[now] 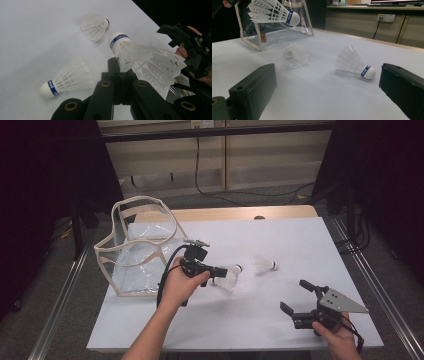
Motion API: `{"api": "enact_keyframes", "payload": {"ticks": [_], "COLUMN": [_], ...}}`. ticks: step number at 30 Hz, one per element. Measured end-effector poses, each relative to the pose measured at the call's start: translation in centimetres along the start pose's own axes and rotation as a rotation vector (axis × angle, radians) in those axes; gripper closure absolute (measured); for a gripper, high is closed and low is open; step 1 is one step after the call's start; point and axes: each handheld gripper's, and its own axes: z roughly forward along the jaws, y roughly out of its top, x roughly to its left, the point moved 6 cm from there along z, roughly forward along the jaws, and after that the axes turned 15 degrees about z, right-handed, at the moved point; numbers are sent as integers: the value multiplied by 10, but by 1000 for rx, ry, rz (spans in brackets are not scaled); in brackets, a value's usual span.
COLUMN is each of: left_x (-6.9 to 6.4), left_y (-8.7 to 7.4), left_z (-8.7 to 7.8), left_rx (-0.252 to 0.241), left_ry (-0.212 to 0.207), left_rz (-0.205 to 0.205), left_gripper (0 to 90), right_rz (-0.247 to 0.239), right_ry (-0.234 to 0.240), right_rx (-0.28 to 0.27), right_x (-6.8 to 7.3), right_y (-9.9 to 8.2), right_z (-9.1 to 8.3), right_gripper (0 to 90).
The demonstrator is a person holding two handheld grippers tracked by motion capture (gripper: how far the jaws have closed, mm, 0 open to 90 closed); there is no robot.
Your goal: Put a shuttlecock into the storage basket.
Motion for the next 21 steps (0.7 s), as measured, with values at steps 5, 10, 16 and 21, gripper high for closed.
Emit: {"api": "enact_keyframes", "payload": {"ticks": [5,10,16,21], "left_x": [3,4,5,5], "left_y": [3,5,8,11], "left_z": [-3,-5,-7,-9], "left_rx": [-4,-6,-1,-10], "left_ry": [2,4,2,-1], "left_rz": [-4,-12,-12,-20], "left_gripper": [900,900,900,900], "right_rz": [1,0,1,0], "right_ry": [-1,0,-1,-1], "right_rx": [1,0,0,0], "right_x": [0,0,0,0], "right_y": [0,0,0,0], "right_z": [0,-1,-1,-1], "right_gripper": [8,8,8,8]}}
